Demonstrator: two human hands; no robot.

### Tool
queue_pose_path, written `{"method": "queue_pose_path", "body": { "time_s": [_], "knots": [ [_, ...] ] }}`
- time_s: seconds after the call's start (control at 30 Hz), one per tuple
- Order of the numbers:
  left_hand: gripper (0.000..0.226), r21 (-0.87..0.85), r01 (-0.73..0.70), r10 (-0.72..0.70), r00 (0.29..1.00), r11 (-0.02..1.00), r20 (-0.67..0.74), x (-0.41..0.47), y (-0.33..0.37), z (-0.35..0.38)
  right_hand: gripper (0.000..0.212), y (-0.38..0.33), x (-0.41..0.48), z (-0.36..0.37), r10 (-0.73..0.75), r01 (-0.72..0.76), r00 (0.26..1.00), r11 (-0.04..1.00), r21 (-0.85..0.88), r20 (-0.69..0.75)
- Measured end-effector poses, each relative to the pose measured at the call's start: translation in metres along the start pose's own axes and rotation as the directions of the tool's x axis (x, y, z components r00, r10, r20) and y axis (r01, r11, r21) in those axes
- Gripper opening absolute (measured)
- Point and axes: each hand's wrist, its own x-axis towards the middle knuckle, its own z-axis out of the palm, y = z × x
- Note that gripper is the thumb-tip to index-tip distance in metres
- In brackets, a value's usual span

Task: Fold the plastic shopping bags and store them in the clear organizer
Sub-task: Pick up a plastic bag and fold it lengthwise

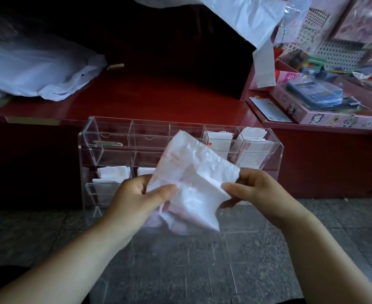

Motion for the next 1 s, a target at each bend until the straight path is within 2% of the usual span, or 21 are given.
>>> {"method": "queue_pose_path", "body": {
  "time_s": [0.07,0.1,0.17,0.27,0.3,0.4,0.43,0.5,0.57,0.67,0.73,0.87,0.93,1.0],
  "knots": [
    [0.037,-0.246,0.052,-0.005,0.983,0.968,0.186,-0.011,0.014,-0.004,0.027,-0.006,-0.002,0.001,-0.060,0.059,0.998,0.978,0.201,-0.005],
    [0.044,-0.289,0.063,0.016,0.965,0.955,0.263,-0.015,0.019,-0.004,0.031,-0.009,-0.002,0.004,-0.085,0.083,0.996,0.954,0.289,-0.007],
    [0.055,-0.246,0.042,0.033,0.955,0.968,0.294,-0.016,0.020,-0.006,0.024,-0.013,-0.002,0.012,-0.118,0.127,0.992,0.924,0.360,-0.048],
    [0.071,-0.164,0.033,-0.007,0.987,0.986,0.161,-0.004,0.012,-0.014,0.029,-0.010,0.000,0.022,-0.102,0.130,0.986,0.963,0.236,-0.130],
    [0.067,-0.131,0.022,-0.009,0.995,0.991,0.098,0.000,0.010,-0.016,0.029,-0.009,-0.001,0.025,-0.099,0.123,0.985,0.978,0.172,-0.139],
    [0.022,-0.040,-0.034,0.031,0.998,0.999,-0.056,0.004,0.011,-0.018,0.029,-0.004,0.000,0.033,-0.100,0.115,0.981,0.990,0.086,-0.164],
    [0.013,0.001,-0.063,0.063,0.994,0.998,-0.095,0.004,0.009,-0.017,0.030,-0.002,0.001,0.035,-0.104,0.118,0.981,0.990,0.078,-0.166],
    [0.009,0.082,-0.098,0.108,0.985,0.992,-0.135,0.004,0.006,-0.015,0.030,-0.002,0.000,0.039,-0.112,0.122,0.983,0.991,0.061,-0.148],
    [0.012,0.113,-0.143,0.157,0.979,0.983,-0.128,0.005,0.003,-0.014,0.029,0.000,0.000,0.042,-0.125,0.133,0.982,0.990,0.049,-0.142],
    [0.032,0.188,-0.217,0.236,0.968,0.958,-0.089,0.006,0.001,-0.015,0.019,0.000,-0.001,0.043,-0.144,0.154,0.979,0.986,0.058,-0.147],
    [0.031,0.256,-0.250,0.277,0.958,0.934,-0.076,0.006,0.001,-0.015,0.013,0.001,0.000,0.043,-0.155,0.170,0.977,0.981,0.098,-0.149],
    [0.027,0.361,-0.320,0.349,0.937,0.876,-0.016,0.004,0.002,-0.016,0.026,0.001,-0.001,0.042,-0.221,0.235,0.952,0.971,0.045,-0.212],
    [0.008,0.373,-0.373,0.368,0.926,0.850,0.088,0.002,0.006,-0.017,0.024,0.001,-0.002,0.042,-0.239,0.252,0.943,0.967,0.027,-0.230],
    [0.032,0.386,-0.426,0.399,0.904,0.818,0.152,-0.001,0.008,-0.018,0.023,0.002,-0.001,0.042,-0.238,0.251,0.941,0.968,0.026,-0.242]
  ]
}}
